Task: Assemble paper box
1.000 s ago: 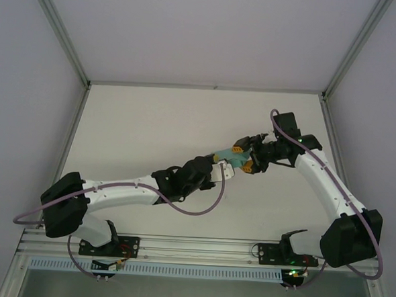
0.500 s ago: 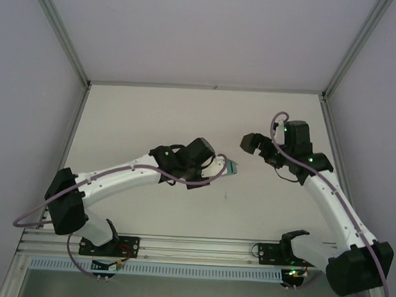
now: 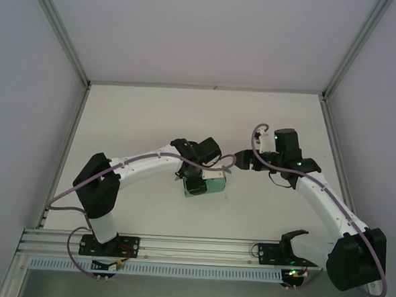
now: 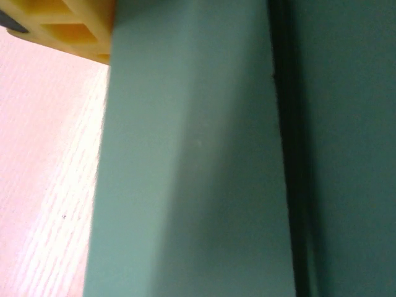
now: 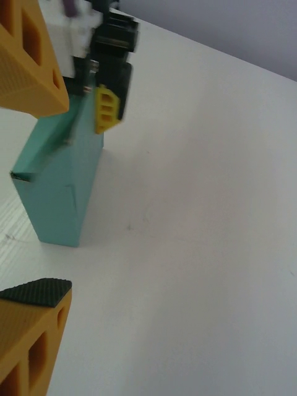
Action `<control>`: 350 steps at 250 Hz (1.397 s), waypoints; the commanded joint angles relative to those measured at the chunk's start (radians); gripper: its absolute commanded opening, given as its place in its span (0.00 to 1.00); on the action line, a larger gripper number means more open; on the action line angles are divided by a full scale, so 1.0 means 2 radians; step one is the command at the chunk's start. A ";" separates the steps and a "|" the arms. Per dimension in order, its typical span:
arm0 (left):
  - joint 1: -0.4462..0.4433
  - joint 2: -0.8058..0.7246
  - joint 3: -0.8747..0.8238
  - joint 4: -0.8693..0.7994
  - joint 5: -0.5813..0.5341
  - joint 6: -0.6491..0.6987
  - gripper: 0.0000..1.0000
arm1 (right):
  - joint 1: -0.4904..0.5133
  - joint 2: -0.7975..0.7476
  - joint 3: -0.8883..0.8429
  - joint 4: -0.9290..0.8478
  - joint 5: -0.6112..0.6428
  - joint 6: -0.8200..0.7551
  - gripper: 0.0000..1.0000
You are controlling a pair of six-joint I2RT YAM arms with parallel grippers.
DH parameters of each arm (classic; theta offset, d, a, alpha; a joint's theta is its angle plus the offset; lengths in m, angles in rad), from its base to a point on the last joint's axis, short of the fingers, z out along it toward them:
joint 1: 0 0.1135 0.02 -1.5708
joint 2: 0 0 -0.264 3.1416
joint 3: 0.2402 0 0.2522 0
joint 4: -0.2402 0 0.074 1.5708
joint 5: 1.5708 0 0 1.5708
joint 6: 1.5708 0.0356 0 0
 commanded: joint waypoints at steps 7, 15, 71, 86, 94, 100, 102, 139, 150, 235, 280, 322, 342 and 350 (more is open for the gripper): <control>0.011 -0.011 -0.003 -0.003 0.036 0.003 0.56 | 0.025 0.012 -0.004 0.023 -0.029 -0.054 0.69; 0.012 -0.015 -0.008 0.003 0.037 0.005 0.57 | 0.028 0.015 -0.005 0.023 -0.030 -0.060 0.68; 0.016 -0.017 -0.015 0.012 0.048 0.010 0.56 | 0.044 0.039 -0.003 0.039 -0.036 -0.085 0.65; 0.017 -0.018 -0.017 0.017 0.048 0.011 0.54 | 0.050 0.049 0.003 0.035 -0.031 -0.091 0.63; 0.017 -0.019 -0.018 0.018 0.050 0.011 0.53 | 0.053 0.053 0.005 0.032 -0.030 -0.108 0.62; 0.018 -0.019 -0.018 0.018 0.052 0.011 0.52 | 0.054 0.056 0.006 0.030 -0.029 -0.113 0.60; 0.018 -0.020 -0.018 0.019 0.053 0.011 0.52 | 0.055 0.057 0.007 0.030 -0.028 -0.114 0.60; 0.021 -0.023 -0.023 0.025 0.053 0.014 0.51 | 0.060 0.071 0.013 0.017 -0.015 -0.124 0.48; 0.021 -0.023 -0.022 0.024 0.054 0.013 0.51 | 0.061 0.074 0.013 0.016 -0.012 -0.125 0.44; 0.022 -0.019 -0.017 0.018 0.057 0.014 0.50 | 0.076 0.089 0.027 0.021 0.016 -0.128 0.32; 0.022 -0.017 -0.018 0.016 0.055 0.014 0.49 | 0.080 0.088 0.033 0.010 0.038 -0.130 0.24; 0.022 -0.019 -0.019 0.020 0.054 0.010 0.49 | 0.085 0.090 0.041 -0.017 0.051 -0.122 0.11; 0.022 -0.018 -0.019 0.026 0.053 0.004 0.49 | 0.095 0.088 0.038 -0.022 0.084 -0.100 0.06; 0.022 -0.018 -0.020 0.029 0.052 0.003 0.49 | 0.100 0.086 0.034 -0.019 0.098 -0.083 0.05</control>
